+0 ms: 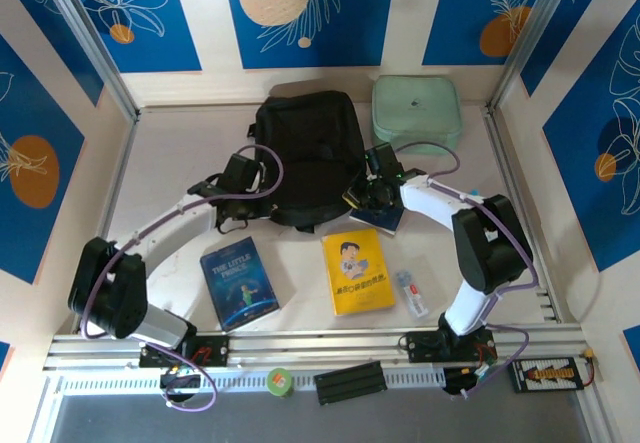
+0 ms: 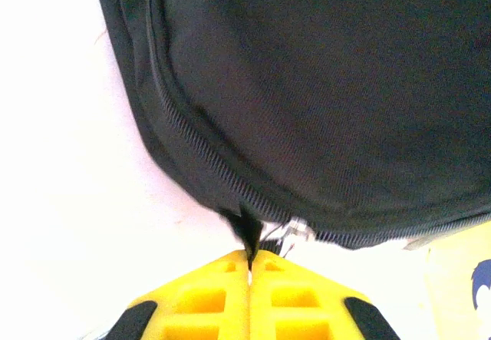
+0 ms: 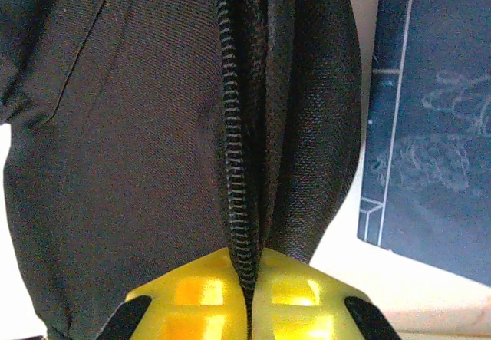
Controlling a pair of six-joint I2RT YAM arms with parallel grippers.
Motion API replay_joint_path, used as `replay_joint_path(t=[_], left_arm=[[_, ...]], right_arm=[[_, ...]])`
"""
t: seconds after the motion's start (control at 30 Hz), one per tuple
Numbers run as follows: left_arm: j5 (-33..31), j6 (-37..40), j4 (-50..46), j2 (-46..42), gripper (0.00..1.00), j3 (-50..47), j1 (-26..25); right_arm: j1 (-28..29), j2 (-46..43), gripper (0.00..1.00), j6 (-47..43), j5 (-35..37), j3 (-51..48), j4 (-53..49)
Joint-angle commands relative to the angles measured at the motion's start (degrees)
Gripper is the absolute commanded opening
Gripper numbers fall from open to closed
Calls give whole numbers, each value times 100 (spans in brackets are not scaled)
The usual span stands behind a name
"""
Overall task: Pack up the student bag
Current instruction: Unzip the student bag at the top-center of the table.
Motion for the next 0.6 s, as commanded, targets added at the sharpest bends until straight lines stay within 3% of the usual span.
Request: replay_joint_path(t=[0.0, 0.17, 0.23, 0.43, 0.47, 0.57], left_arm=[[48, 104, 74, -267, 0, -216, 38], [713, -15, 801, -501, 0, -493, -56], [898, -20, 1058, -497, 0, -490, -170], [-493, -53, 465, -618, 0, -335, -160], [-548, -206, 442, -657, 4, -390, -70], [29, -504, 840, -750, 29, -717, 273]], right_arm=[[-98, 172, 7, -374, -10, 257, 310], [-211, 238, 13, -880, -454, 522, 526], [-254, 150, 23, -944, -437, 583, 358], [-303, -582, 58, -794, -89, 221, -302], [-300, -705, 61, -721, -85, 103, -344], [-231, -1049, 66, -448, -223, -257, -334]])
